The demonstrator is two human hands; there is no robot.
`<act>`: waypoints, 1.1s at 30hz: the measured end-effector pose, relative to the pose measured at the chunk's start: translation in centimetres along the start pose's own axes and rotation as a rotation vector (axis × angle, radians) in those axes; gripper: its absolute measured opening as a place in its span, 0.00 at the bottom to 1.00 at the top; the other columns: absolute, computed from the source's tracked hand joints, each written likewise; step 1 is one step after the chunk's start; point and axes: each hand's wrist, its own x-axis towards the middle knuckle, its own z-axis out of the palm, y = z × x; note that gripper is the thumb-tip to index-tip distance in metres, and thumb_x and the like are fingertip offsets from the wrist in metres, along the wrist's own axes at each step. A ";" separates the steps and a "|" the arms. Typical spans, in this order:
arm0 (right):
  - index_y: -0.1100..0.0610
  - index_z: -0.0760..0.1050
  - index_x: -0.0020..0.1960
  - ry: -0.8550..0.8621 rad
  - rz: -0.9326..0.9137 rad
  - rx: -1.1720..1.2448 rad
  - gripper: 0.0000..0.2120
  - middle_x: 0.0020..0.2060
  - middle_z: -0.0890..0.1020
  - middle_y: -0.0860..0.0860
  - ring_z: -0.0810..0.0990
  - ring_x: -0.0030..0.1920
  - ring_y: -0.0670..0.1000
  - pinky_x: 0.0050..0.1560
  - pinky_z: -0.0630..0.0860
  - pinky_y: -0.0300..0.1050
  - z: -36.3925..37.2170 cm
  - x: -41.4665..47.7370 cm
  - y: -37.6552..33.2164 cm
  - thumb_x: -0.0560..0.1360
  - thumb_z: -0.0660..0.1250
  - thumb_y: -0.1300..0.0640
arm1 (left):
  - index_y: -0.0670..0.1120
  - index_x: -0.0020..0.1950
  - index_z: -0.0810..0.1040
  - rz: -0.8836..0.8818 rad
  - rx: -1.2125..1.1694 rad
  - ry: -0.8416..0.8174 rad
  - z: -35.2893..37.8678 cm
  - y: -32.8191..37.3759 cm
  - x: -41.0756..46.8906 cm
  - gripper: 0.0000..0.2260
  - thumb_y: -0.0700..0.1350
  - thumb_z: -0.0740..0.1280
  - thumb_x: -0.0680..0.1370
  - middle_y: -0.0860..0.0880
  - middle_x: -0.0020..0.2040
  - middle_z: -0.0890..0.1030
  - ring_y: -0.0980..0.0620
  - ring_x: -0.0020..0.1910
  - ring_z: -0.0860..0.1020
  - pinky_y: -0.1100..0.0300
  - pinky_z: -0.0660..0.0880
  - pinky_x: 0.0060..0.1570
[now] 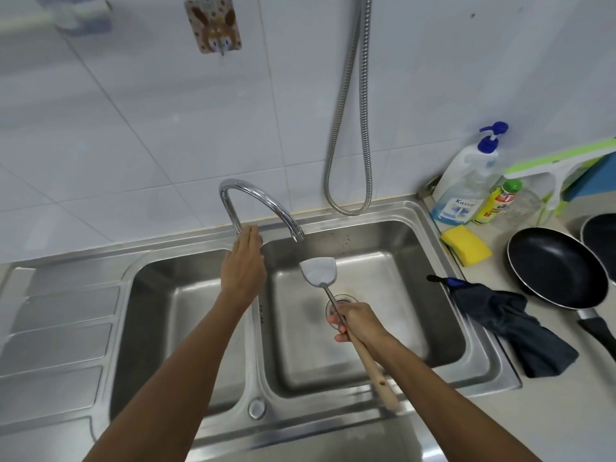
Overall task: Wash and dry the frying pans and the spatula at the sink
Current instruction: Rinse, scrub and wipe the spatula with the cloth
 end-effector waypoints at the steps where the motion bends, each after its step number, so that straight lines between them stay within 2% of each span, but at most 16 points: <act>1: 0.67 0.78 0.59 0.000 0.001 -0.002 0.13 0.41 0.84 0.57 0.73 0.25 0.46 0.29 0.79 0.43 0.2 0.1 0.1 0.81 0.59 0.61 | 0.40 0.79 0.60 0.001 -0.009 0.015 0.4 -0.2 -0.6 0.30 0.39 0.66 0.79 0.41 0.80 0.62 0.39 0.73 0.69 0.43 0.72 0.67; 4: 0.68 0.78 0.59 -0.009 0.006 -0.005 0.14 0.41 0.85 0.57 0.72 0.25 0.46 0.27 0.76 0.41 0.6 0.3 0.6 0.81 0.59 0.62 | 0.40 0.80 0.59 -0.039 -0.041 0.035 0.7 0.4 -2.1 0.33 0.40 0.68 0.78 0.41 0.80 0.62 0.40 0.76 0.66 0.44 0.69 0.71; 9: 0.65 0.77 0.57 -0.027 0.033 -0.019 0.11 0.40 0.85 0.57 0.71 0.25 0.47 0.24 0.69 0.38 0.9 0.0 1.2 0.81 0.58 0.63 | 0.41 0.81 0.57 -0.078 -0.044 0.005 0.4 1.1 -2.7 0.33 0.43 0.67 0.79 0.42 0.81 0.61 0.41 0.78 0.64 0.44 0.68 0.72; 15: 0.64 0.76 0.58 -0.036 0.040 -0.031 0.11 0.40 0.85 0.56 0.71 0.26 0.47 0.23 0.68 0.37 1.1 0.0 1.1 0.82 0.57 0.63 | 0.42 0.80 0.58 -0.079 -0.037 -0.013 0.4 1.1 -3.3 0.34 0.43 0.69 0.77 0.43 0.82 0.58 0.41 0.78 0.64 0.45 0.70 0.69; 19: 0.65 0.76 0.58 -0.039 0.036 -0.047 0.11 0.40 0.85 0.56 0.71 0.26 0.47 0.23 0.68 0.37 0.9 0.1 1.3 0.82 0.58 0.63 | 0.42 0.81 0.57 -0.097 -0.039 -0.023 0.2 1.3 -3.0 0.33 0.45 0.67 0.79 0.44 0.82 0.57 0.43 0.79 0.61 0.45 0.70 0.70; 22: 0.65 0.77 0.58 -0.035 0.023 -0.061 0.11 0.41 0.85 0.57 0.71 0.25 0.47 0.23 0.68 0.37 0.7 0.2 1.4 0.82 0.58 0.63 | 0.42 0.81 0.56 -0.068 -0.018 -0.034 0.4 1.4 -3.1 0.34 0.45 0.68 0.78 0.42 0.83 0.53 0.42 0.81 0.55 0.45 0.69 0.72; 26: 0.64 0.78 0.57 -0.027 0.005 -0.083 0.11 0.40 0.86 0.56 0.71 0.25 0.47 0.24 0.68 0.37 0.4 0.4 1.6 0.81 0.59 0.62 | 0.40 0.81 0.54 -0.036 0.005 -0.029 1.5 1.6 -3.3 0.38 0.42 0.70 0.76 0.35 0.82 0.46 0.36 0.82 0.48 0.43 0.62 0.77; 29: 0.63 0.80 0.55 -0.009 -0.030 -0.127 0.11 0.40 0.87 0.55 0.71 0.25 0.47 0.24 0.69 0.38 -0.1 0.4 2.0 0.80 0.60 0.61 | 0.38 0.81 0.54 -0.042 0.025 -0.021 1.9 1.8 -2.8 0.39 0.43 0.71 0.76 0.32 0.81 0.42 0.33 0.81 0.47 0.43 0.58 0.78; 33: 0.57 0.81 0.51 0.051 -0.138 -0.264 0.08 0.40 0.87 0.53 0.74 0.26 0.48 0.26 0.72 0.42 -1.6 0.2 2.4 0.80 0.63 0.58 | 0.38 0.81 0.54 -0.022 0.035 -0.018 1.8 2.1 -1.6 0.38 0.46 0.70 0.77 0.30 0.80 0.40 0.32 0.81 0.46 0.41 0.57 0.78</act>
